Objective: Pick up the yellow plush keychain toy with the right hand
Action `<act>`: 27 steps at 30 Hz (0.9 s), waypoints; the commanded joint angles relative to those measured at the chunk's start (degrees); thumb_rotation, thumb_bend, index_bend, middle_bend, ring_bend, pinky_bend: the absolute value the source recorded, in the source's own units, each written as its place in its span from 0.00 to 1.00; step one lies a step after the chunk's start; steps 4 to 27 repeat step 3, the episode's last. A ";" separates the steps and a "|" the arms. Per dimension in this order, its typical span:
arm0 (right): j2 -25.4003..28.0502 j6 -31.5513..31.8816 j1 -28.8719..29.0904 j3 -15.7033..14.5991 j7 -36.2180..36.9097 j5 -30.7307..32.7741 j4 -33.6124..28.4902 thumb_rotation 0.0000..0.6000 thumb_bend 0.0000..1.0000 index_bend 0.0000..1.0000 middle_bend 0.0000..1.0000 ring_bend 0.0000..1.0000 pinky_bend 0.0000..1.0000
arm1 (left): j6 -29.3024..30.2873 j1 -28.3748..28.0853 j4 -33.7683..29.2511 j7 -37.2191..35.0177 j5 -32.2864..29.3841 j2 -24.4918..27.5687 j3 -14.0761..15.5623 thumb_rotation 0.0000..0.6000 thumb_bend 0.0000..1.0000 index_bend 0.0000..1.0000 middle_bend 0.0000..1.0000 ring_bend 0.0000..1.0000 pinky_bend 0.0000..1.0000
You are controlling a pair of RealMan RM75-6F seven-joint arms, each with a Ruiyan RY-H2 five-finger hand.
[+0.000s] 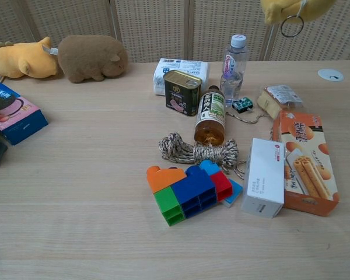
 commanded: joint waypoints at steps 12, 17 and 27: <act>0.81 -0.02 -0.21 -0.21 -0.12 0.32 -0.94 1.00 0.23 0.51 0.67 0.93 0.85 | -0.09 0.11 0.30 -0.35 0.35 -0.21 0.20 1.00 0.00 0.00 0.00 0.00 0.00; 0.81 -0.02 -0.21 -0.21 -0.12 0.32 -0.94 1.00 0.23 0.51 0.67 0.93 0.85 | -0.09 0.11 0.30 -0.35 0.35 -0.21 0.20 1.00 0.00 0.00 0.00 0.00 0.00; 0.81 -0.02 -0.21 -0.21 -0.12 0.32 -0.94 1.00 0.23 0.51 0.67 0.93 0.85 | -0.09 0.11 0.30 -0.35 0.35 -0.21 0.20 1.00 0.00 0.00 0.00 0.00 0.00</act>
